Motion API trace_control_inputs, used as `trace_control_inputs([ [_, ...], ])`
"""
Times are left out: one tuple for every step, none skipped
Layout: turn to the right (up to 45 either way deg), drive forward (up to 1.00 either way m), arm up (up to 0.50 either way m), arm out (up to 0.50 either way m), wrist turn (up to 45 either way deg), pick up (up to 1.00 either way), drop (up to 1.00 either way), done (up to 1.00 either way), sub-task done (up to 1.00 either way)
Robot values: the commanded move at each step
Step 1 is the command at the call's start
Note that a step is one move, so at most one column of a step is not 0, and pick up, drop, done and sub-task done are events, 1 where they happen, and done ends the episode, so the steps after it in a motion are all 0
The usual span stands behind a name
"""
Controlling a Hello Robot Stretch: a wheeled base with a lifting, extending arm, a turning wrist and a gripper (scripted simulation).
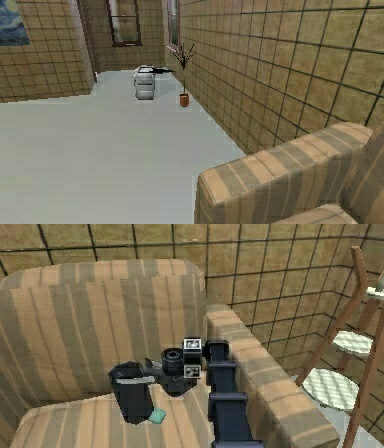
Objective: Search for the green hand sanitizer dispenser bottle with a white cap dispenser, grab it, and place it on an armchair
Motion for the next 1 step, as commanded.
trace_control_inputs([
  [0.0, 0.0, 0.0, 0.0, 0.0, 0.0, 0.0, 1.0, 0.0],
])
